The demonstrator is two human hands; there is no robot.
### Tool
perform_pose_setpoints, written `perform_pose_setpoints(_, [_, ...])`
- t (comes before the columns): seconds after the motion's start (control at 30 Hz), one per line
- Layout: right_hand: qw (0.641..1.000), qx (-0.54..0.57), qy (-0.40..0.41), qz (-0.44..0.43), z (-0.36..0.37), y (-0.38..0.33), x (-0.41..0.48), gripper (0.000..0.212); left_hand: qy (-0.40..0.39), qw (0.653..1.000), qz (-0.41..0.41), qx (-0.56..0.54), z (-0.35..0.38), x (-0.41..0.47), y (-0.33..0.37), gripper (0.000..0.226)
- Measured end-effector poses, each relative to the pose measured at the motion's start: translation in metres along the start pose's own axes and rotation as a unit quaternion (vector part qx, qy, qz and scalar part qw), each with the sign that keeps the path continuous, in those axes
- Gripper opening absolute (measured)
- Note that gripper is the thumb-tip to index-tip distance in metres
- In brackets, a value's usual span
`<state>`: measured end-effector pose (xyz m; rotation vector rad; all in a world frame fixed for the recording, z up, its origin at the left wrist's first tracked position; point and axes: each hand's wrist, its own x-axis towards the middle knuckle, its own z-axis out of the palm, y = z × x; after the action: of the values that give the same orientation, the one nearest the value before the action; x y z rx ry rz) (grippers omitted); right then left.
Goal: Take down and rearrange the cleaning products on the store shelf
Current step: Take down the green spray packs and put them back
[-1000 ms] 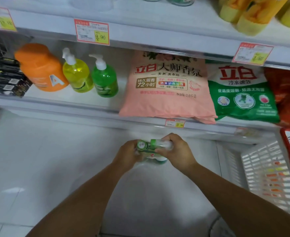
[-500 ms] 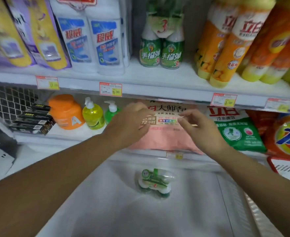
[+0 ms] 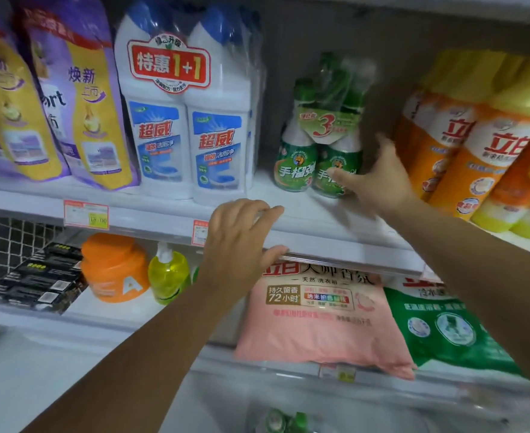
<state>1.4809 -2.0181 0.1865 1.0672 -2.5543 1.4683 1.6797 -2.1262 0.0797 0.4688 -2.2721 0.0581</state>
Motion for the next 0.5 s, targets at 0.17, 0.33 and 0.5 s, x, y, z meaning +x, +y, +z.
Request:
perform_pose_setpoints(0.17, [0.999, 0.043, -0.029, 0.015, 0.018, 0.001, 0.027, 0.092, -0.017, 0.999, -0.001, -0.028, 0.006, -0.002, -0.01, 0.057])
perform_pose_setpoints(0.33, [1.0, -0.019, -0.013, -0.004, 0.014, 0.01, 0.028, 0.072, -0.012, 0.999, 0.0, -0.031, 0.006, -0.003, -0.007, 0.055])
perform_pose_setpoints(0.5, [0.999, -0.018, 0.03, -0.041, 0.0, 0.005, -0.006, 0.08, -0.069, 0.995, -0.032, -0.057, -0.009, -0.001, 0.001, 0.059])
